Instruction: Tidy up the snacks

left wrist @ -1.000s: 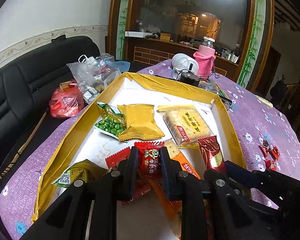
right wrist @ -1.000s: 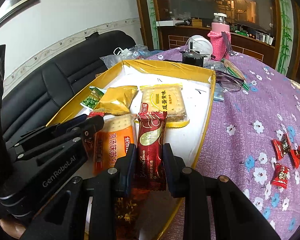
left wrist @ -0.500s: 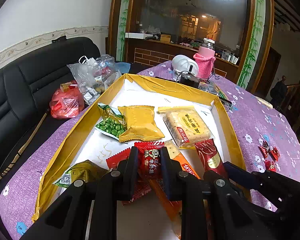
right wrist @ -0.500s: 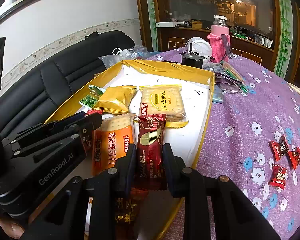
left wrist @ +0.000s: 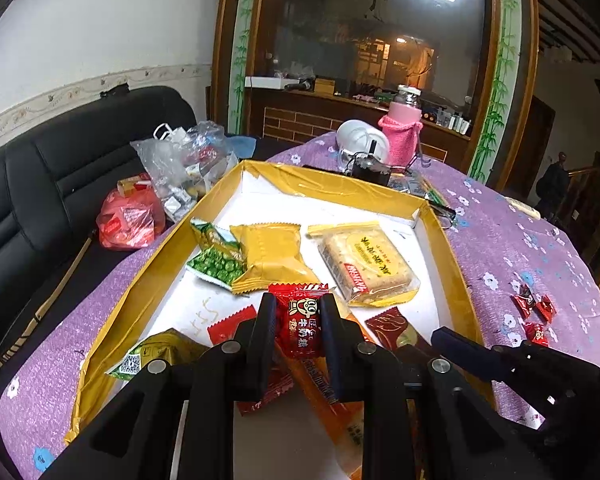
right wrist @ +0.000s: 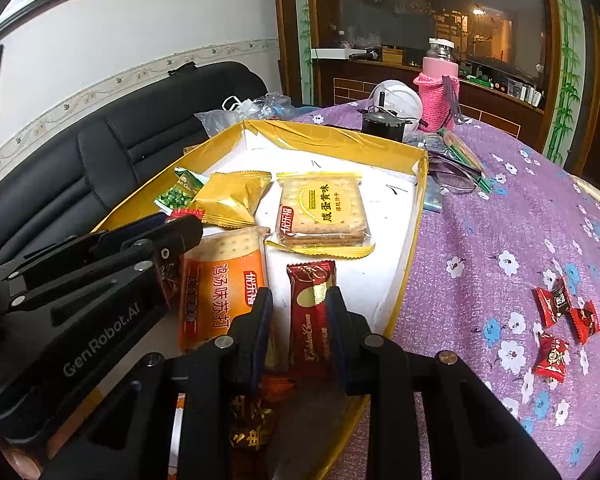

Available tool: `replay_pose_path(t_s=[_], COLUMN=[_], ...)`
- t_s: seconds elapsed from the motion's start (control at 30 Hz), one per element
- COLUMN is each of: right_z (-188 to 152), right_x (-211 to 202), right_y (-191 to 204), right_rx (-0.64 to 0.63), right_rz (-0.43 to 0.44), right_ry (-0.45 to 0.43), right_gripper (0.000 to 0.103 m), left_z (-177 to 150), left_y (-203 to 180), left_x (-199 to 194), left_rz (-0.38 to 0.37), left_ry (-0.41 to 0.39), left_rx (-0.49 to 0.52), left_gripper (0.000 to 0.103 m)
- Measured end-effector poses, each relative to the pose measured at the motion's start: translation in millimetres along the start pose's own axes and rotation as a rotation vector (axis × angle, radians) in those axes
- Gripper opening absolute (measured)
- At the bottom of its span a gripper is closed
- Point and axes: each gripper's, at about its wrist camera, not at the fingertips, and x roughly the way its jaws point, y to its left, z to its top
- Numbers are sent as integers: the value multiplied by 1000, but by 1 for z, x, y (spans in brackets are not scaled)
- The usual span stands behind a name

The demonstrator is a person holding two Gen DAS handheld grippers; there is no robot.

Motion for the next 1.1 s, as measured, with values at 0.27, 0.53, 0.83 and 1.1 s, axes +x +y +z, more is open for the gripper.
replay_pose_path(t_s=[0.27,0.53,0.83,1.1], right_z=[1,-17,-73,-106], right_x=[-13,-68,-152,-194], right_y=[2,12,-4,-37], right_rx=[-14,-113,-154,-39], right_rz=[-56,-189,-182,-119], right_ry=[-22,-142,-320,-508], right_gripper=[41,89,101,103], left_z=[1,1,-4,-32], left_y=[2,2,-4,-16], left_x=[-1,-10,-39,-91], left_rz=[-4,3,38,35], left_ry=[-14,-70,-213,-298], left_rx=[-9,-18,-5,-19], left_gripper=[46,72,99,102])
